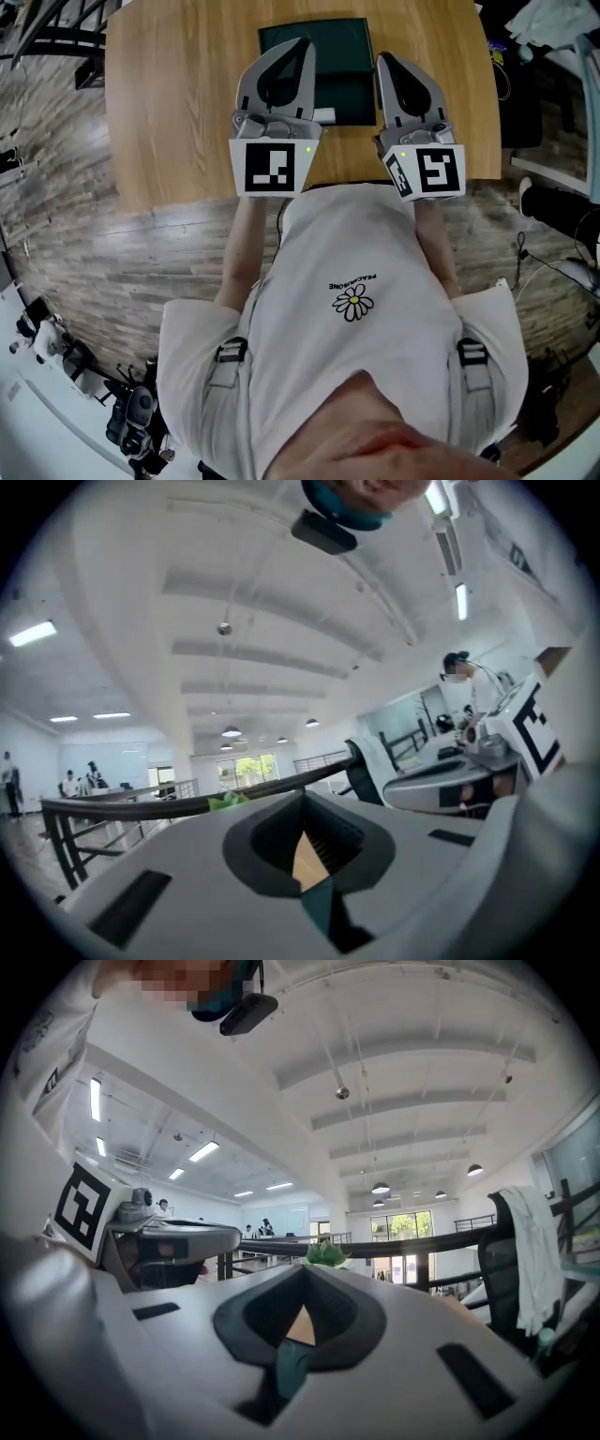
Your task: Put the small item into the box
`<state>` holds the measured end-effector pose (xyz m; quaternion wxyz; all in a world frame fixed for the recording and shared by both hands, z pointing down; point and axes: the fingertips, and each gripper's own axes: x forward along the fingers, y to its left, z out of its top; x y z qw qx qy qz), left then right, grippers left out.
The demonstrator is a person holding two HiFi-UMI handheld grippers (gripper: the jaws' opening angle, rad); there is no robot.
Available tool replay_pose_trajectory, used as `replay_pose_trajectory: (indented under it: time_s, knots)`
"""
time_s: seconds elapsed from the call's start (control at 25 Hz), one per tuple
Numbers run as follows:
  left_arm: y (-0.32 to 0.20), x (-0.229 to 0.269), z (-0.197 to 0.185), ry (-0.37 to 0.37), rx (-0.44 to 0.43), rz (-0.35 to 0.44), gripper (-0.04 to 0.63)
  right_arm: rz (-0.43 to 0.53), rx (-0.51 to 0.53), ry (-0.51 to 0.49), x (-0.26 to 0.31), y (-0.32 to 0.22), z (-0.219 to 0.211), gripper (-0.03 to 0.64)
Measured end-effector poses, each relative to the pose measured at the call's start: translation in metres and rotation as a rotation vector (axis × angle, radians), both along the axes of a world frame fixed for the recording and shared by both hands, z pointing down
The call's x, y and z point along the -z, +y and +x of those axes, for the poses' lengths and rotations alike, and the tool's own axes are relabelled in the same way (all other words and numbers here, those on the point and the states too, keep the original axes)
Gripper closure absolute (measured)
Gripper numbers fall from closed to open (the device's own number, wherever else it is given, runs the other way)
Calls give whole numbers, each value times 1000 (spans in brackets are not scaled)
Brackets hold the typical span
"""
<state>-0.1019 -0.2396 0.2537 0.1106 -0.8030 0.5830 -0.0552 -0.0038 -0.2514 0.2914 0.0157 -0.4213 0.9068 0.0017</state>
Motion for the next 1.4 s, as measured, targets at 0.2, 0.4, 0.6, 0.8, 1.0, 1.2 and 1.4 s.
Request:
replay_pose_trajectory:
  time_s: [0.2, 0.4, 0.6, 0.8, 1.0, 1.2, 1.4]
  knots:
    - [24, -19, -38, 215, 207, -16, 581, 4, 10, -6, 1, 1, -7, 611]
    - [43, -38, -46, 268, 240, -15, 583, 3, 15, 4, -1, 6, -11, 611]
    - [46, -39, -51, 306, 252, -7, 581, -5, 22, 13, -4, 7, -12, 611]
    - [51, -33, -59, 324, 263, 26, 581, 0, 25, 37, -5, 8, -12, 611]
    - [51, -35, -70, 322, 298, 20, 581, -2, 38, 54, -6, 11, -16, 611]
    - [53, -31, -73, 312, 313, 44, 581, -1, 39, 57, -5, 11, -15, 611]
    - [52, -33, -71, 301, 311, 36, 581, -2, 38, 61, -6, 12, -15, 611]
